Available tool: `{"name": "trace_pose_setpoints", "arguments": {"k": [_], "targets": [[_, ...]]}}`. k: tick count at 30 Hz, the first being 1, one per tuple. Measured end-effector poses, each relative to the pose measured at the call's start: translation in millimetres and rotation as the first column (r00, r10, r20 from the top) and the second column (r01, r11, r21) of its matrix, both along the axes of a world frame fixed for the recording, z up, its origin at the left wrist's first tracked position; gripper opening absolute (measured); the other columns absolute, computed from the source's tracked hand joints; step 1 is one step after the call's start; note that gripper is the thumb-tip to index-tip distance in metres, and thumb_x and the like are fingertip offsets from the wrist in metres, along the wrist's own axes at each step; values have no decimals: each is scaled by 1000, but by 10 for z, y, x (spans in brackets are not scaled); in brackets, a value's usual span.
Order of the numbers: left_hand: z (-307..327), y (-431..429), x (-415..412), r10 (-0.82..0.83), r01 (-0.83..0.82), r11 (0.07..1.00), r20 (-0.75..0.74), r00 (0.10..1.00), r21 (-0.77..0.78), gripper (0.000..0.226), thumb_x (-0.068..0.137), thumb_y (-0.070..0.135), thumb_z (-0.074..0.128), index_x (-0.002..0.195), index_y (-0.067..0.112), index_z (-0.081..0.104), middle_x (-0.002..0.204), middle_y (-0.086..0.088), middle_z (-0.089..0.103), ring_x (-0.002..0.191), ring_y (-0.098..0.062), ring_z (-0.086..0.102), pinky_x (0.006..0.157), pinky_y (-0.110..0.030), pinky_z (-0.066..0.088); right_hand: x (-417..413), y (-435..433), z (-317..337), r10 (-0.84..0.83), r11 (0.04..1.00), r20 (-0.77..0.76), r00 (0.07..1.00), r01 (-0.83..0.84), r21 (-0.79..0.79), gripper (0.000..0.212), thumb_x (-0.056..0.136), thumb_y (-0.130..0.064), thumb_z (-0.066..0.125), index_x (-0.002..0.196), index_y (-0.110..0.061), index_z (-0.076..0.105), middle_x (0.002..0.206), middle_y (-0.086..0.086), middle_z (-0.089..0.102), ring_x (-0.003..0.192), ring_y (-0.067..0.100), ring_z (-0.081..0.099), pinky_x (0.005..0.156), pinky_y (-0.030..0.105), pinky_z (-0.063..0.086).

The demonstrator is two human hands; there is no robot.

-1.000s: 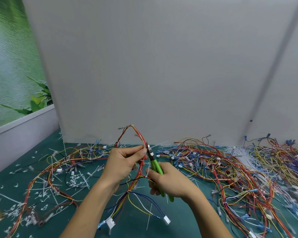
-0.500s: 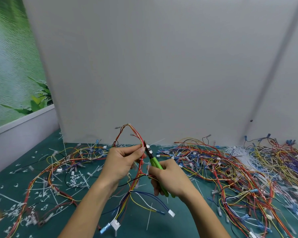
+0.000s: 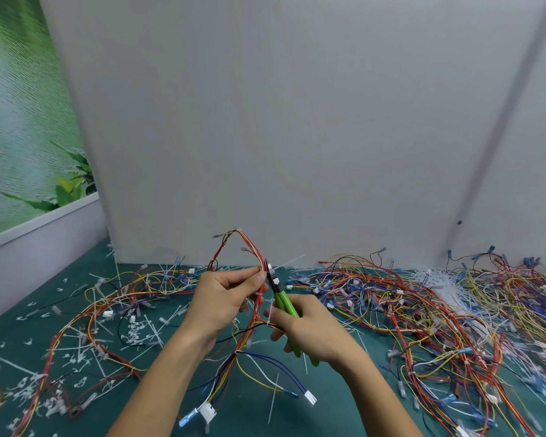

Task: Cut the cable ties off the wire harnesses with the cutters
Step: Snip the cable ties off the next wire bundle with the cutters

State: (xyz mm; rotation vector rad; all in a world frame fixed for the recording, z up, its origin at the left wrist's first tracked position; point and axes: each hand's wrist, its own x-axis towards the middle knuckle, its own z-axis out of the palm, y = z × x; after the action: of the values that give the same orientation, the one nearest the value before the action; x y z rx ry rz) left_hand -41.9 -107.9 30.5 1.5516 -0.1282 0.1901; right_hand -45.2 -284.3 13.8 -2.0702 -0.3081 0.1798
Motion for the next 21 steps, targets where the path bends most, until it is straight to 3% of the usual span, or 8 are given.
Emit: {"name": "trace_pose_setpoints", "arguments": {"k": [3, 5, 8, 13, 17, 21], "targets": [[-3, -7, -2, 2, -2, 1000, 2, 1000, -1, 10, 87, 22, 76, 87, 29, 83, 84, -5, 79, 72, -11, 72, 53, -17, 49, -12, 0, 10, -12, 999, -11, 1000, 12, 35, 26, 101, -33, 56, 88, -13, 67, 74, 4, 74, 66, 24, 73, 66, 45, 62], [1, -3, -2, 10, -10, 1000, 0, 1000, -8, 8, 85, 24, 77, 87, 29, 83, 84, -5, 79, 73, -12, 73, 53, -17, 50, -20, 6, 16, -22, 998, -4, 1000, 22, 60, 32, 100, -31, 56, 73, -15, 64, 60, 4, 66, 50, 21, 63, 55, 41, 56], [2, 8, -2, 7, -7, 1000, -1, 1000, -13, 8, 84, 25, 77, 89, 28, 83, 84, -5, 79, 74, -14, 73, 53, -18, 50, -26, 1, 26, -40, 998, 12, 999, 39, 56, 36, 99, -30, 57, 64, -19, 61, 55, 5, 59, 43, 17, 54, 49, 34, 50], [-11, 1, 5, 10, -10, 1000, 1, 1000, -4, 9, 86, 23, 76, 90, 29, 82, 84, -5, 79, 73, -13, 73, 54, -19, 50, -29, 13, 27, -36, 999, 15, 999, 35, 24, 34, 101, -33, 55, 72, -16, 61, 58, 2, 62, 49, 18, 61, 57, 42, 58], [-16, -4, 7, 4, -4, 1000, 10, 1000, 2, 9, 86, 22, 76, 91, 28, 82, 84, -5, 79, 71, -10, 72, 54, -17, 49, -5, 23, 14, -14, 1000, 3, 1000, 14, -19, 28, 102, -36, 55, 95, -11, 66, 81, 7, 75, 75, 27, 76, 76, 55, 62], [-23, -6, 6, 1, -1, 1000, 22, 1000, 5, 10, 85, 23, 76, 92, 28, 82, 84, -4, 79, 72, -11, 73, 55, -18, 51, -2, 20, 7, 0, 1000, -6, 1000, 0, -25, 26, 101, -34, 55, 96, -11, 66, 80, 4, 74, 76, 27, 76, 76, 57, 62]]}}
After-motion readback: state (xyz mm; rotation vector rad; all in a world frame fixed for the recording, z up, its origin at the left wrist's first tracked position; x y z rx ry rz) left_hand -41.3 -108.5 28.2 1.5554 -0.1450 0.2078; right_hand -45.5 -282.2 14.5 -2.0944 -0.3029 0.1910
